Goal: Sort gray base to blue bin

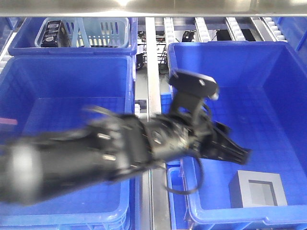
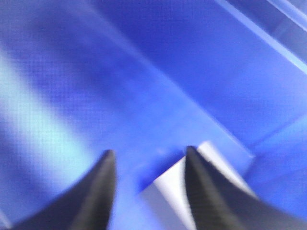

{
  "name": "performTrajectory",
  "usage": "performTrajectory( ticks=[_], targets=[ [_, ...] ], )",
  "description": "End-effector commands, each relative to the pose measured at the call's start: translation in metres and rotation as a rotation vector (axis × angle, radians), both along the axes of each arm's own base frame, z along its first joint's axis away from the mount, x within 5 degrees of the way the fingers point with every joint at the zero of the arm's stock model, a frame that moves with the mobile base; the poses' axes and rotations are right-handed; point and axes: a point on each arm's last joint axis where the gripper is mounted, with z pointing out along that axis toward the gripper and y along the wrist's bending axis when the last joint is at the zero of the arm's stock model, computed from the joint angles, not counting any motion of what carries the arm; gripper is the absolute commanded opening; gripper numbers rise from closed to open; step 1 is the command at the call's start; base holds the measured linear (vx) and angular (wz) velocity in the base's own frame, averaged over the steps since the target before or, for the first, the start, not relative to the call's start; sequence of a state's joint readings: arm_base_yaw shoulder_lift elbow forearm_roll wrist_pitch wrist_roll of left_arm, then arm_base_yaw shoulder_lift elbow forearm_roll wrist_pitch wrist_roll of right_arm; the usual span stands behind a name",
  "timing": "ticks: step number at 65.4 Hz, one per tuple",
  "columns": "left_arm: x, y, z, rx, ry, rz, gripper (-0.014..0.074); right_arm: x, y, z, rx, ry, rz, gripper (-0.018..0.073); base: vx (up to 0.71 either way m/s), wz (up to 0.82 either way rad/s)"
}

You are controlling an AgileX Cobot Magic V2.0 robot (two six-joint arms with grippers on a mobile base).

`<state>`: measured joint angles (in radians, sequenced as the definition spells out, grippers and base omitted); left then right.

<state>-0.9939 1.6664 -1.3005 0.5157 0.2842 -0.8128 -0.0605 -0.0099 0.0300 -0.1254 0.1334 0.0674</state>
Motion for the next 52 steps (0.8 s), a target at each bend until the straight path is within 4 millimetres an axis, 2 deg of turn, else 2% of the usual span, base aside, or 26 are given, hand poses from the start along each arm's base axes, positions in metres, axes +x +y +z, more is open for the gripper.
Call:
performTrajectory(
  ticks=[1, 6, 16, 27, 40, 52],
  targets=[
    [-0.020, 0.013, 0.046, -0.008, -0.111, -0.046, 0.0090, 0.000, 0.001, 0.003, -0.020, -0.076, 0.008, -0.0009, 0.00, 0.00],
    [-0.035, 0.019, 0.056, 0.059, -0.157, -0.091, -0.0009, 0.000, 0.001, 0.003, -0.020, -0.076, 0.008, -0.0009, 0.00, 0.00],
    [-0.064, 0.027, 0.073, 0.120, -0.193, -0.169, -0.0007, 0.000, 0.001, 0.003, -0.020, -0.076, 0.008, -0.0009, 0.00, 0.00],
    [-0.093, 0.041, 0.078, 0.093, -0.224, -0.247, -0.0007, 0.000, 0.001, 0.003, -0.020, -0.076, 0.008, -0.0009, 0.00, 0.00],
    [-0.120, 0.076, 0.072, 0.015, -0.195, -0.293, -0.0007, 0.000, 0.001, 0.003, -0.020, -0.076, 0.008, -0.0009, 0.00, 0.00],
    [-0.140, 0.127, 0.076, -0.070, -0.232, -0.295, -0.0006, 0.000, 0.001, 0.003, -0.020, -0.076, 0.008, -0.0009, 0.00, 0.00]
  ],
)
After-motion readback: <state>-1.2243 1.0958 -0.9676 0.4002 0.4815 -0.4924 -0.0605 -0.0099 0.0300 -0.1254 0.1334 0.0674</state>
